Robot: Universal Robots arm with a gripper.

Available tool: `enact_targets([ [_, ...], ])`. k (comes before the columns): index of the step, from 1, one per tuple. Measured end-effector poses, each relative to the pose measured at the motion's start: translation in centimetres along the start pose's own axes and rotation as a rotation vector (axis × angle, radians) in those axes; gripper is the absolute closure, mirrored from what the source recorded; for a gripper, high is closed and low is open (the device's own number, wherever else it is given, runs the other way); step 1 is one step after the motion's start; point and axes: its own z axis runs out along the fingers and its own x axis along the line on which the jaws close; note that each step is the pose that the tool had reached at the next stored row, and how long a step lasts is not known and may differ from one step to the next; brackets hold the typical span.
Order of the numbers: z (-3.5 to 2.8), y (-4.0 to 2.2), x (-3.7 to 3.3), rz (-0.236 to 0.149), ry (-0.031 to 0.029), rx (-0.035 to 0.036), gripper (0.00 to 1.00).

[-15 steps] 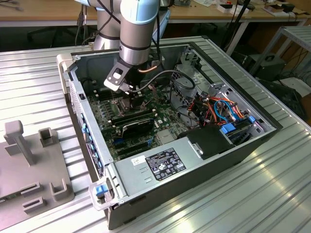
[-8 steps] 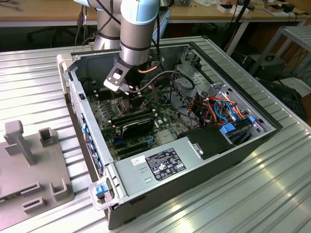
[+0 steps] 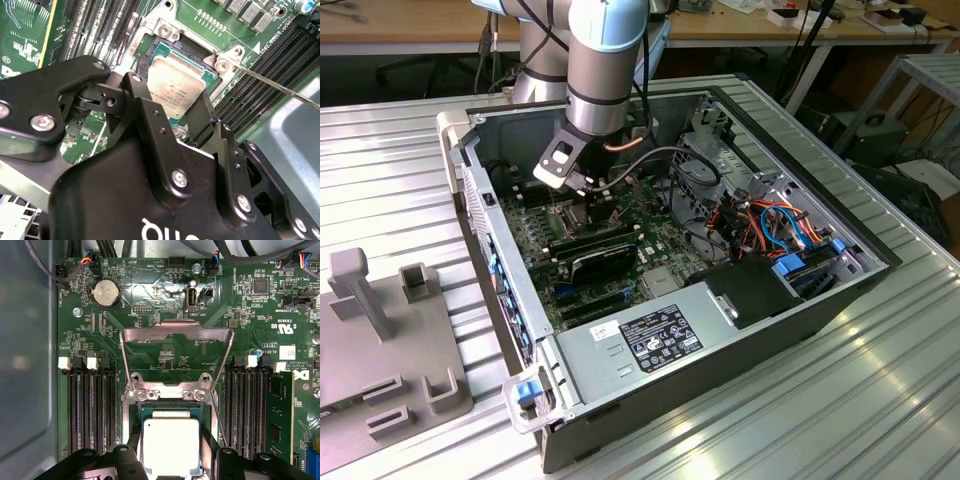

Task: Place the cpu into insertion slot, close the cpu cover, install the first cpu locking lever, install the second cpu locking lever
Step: 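Place the cpu into insertion slot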

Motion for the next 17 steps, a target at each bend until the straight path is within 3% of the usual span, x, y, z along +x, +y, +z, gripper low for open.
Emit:
enact_targets([
  [17,0.07,0.28,-0.02,0.003,-0.0001,0.0001,0.45],
])
